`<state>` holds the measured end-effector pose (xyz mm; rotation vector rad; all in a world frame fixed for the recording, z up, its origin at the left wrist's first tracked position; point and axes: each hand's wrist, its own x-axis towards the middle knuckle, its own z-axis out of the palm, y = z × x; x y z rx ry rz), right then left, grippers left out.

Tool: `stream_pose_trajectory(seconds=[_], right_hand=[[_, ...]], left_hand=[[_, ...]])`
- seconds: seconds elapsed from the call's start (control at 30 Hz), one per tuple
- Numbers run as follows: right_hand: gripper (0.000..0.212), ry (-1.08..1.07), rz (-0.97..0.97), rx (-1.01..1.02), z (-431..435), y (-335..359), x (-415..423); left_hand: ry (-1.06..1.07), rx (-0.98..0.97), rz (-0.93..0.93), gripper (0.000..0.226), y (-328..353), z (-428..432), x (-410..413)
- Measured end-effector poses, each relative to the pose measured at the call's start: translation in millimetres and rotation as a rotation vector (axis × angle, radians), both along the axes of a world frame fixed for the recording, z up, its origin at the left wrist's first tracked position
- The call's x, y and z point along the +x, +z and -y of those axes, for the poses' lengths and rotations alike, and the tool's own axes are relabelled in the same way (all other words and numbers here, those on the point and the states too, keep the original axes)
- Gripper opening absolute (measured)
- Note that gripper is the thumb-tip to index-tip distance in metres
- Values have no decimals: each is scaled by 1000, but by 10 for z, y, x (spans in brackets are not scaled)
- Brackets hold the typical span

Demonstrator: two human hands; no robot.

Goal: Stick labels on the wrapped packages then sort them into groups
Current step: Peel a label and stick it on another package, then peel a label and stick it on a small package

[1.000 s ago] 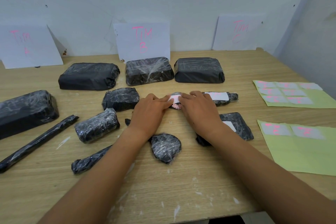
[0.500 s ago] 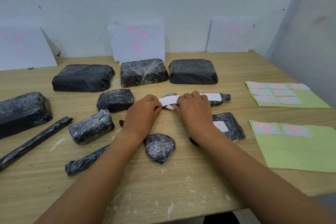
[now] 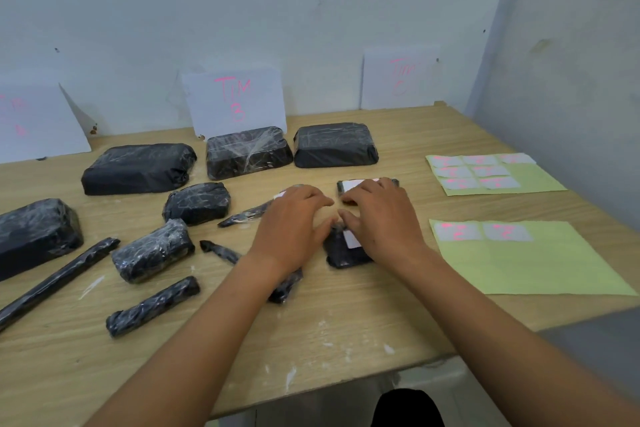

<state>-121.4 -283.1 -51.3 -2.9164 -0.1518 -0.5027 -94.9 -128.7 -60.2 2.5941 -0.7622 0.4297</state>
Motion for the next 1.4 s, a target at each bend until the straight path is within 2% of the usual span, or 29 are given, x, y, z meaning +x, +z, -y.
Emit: stream_pose_trajectory(seconds=[0.23, 0.5, 0.73, 1.0, 1.23, 1.4], right_hand=[[28, -99, -4, 119, 687, 62, -322], [24, -190, -45, 275, 1342, -24, -528], [23, -119, -164, 310, 1402, -126, -465], [32, -73, -245, 408, 1462, -187, -377], [23, -51, -249, 367, 1508, -200, -322], [28, -24, -273, 329, 1506, -200, -316]], left_hand=[[-152, -13, -94, 44, -11, 635, -180], [-203, 126, -164, 64, -69, 1175, -252], [-183, 265, -238, 71, -134, 1327, -239], [-176, 242, -267, 72, -180, 1319, -204], [-169, 233, -260, 71, -203, 1313, -210], [-167, 216, -261, 72, -224, 1316, -208]])
